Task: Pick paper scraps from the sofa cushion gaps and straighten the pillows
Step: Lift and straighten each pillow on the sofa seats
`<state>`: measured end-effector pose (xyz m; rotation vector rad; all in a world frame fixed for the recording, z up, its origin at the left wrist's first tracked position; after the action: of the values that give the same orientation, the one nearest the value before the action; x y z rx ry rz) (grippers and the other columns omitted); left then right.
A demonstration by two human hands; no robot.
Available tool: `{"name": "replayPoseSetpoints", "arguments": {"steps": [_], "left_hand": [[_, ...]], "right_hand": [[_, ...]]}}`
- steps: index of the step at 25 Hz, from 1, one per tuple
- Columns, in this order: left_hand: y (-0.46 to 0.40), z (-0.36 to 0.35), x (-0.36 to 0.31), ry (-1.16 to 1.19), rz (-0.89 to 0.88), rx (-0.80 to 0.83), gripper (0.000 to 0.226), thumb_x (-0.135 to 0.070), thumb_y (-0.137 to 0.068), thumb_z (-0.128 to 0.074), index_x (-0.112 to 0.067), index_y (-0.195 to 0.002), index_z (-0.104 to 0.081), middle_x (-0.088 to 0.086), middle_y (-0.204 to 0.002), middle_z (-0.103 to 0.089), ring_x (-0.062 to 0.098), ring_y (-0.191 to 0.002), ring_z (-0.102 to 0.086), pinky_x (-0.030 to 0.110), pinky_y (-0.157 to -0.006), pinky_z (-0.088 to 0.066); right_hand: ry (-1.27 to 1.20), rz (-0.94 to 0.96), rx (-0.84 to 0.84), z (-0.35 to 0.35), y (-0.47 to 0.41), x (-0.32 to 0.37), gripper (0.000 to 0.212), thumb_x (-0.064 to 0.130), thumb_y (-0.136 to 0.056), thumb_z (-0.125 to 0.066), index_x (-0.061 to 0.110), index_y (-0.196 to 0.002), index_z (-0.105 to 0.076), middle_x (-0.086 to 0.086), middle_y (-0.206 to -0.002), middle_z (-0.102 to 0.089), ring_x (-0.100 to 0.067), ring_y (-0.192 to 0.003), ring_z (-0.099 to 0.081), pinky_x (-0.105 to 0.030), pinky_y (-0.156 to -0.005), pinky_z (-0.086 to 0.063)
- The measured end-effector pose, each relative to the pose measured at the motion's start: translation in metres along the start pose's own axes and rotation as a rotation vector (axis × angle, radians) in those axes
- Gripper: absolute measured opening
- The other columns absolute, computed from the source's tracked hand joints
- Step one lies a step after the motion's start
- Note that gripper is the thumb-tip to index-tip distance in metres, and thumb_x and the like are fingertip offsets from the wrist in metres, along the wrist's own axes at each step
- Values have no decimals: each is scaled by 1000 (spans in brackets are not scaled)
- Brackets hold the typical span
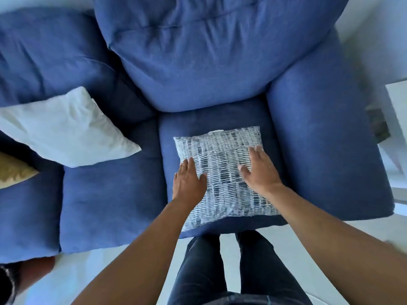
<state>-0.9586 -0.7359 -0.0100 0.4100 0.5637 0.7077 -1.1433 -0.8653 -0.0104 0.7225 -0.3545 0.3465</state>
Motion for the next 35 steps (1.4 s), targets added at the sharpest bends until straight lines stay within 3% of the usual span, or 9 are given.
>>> {"name": "replayPoseSetpoints", "arguments": {"steps": [9,14,17,20,23,27,29,32,35], "left_hand": [[-62,-81,28,217,282,-7,60,-31,-96,-56,-14,-148,-33,8,-150,-38,34,-131,-46,47,-104,-42],[-85,-92,55,391,515,-30,65,-48,-85,-67,-14,-134,-42,4,-134,-54,31,-120,-55,42,-96,-47],[-93,-78,65,846,751,11,59,-35,-76,-82,-9,-121,-55,9,-118,-69,28,-100,-68,45,-89,-57],[-99,-42,56,1097,664,-19,26,-6,-72,-81,-10,-94,-69,20,-100,-75,30,-77,-73,45,-72,-63],[-109,15,38,1162,476,-128,31,-3,-67,-79,-12,-95,-70,14,-97,-77,35,-86,-74,50,-75,-62],[-140,71,15,1095,248,-236,42,-4,-58,-76,-9,-99,-67,8,-94,-77,27,-86,-74,39,-71,-60],[-163,81,7,1014,197,-277,41,-5,-56,-76,-11,-95,-66,2,-88,-77,18,-78,-73,32,-65,-59],[-193,75,1,929,225,-251,36,-7,-61,-79,-17,-92,-64,-9,-82,-72,6,-72,-66,27,-65,-55],[-211,58,-6,962,260,-146,37,-14,-61,-79,-20,-96,-67,-4,-91,-75,15,-84,-70,34,-76,-59]], "right_hand": [[-78,-127,186,-70,-78,-63,91,62,-93,-54,12,-159,-15,-11,-167,-14,-29,-154,-16,-45,-125,-21],[-472,-397,172,-84,-103,-88,110,70,-68,-77,20,-154,-29,-4,-157,-41,-27,-142,-42,-41,-118,-35],[-796,-532,150,-70,-113,-83,111,62,-51,-91,16,-142,-47,-7,-140,-58,-30,-126,-58,-48,-110,-46],[-972,-481,106,-36,-122,-57,92,45,-52,-98,14,-129,-60,-7,-124,-71,-28,-111,-69,-51,-103,-52],[-1046,-314,-24,17,-126,-24,69,29,-61,-94,14,-121,-63,-4,-116,-74,-25,-105,-72,-48,-100,-54],[-1085,-82,-261,75,-140,10,38,7,-64,-84,21,-95,-68,7,-91,-78,-10,-85,-75,-25,-68,-59],[-1064,-37,-347,87,-155,16,39,0,-67,-81,16,-100,-67,7,-91,-78,-8,-83,-74,-20,-67,-57],[-992,-71,-318,79,-183,13,47,-5,-73,-80,9,-114,-61,-4,-110,-75,-16,-97,-72,-26,-81,-57],[-942,-220,-186,63,-203,3,36,2,-79,-80,20,-101,-58,1,-103,-71,-13,-87,-66,-25,-72,-49]]}}
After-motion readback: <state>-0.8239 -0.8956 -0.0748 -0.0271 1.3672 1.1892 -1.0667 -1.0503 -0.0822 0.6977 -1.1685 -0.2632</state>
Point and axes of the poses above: each hand's wrist, its own y-axis away from the middle knuckle, its own z-axis out of the back of the hand, x = y × z, the point moved 3 cm from there along -y, towards the middle knuckle
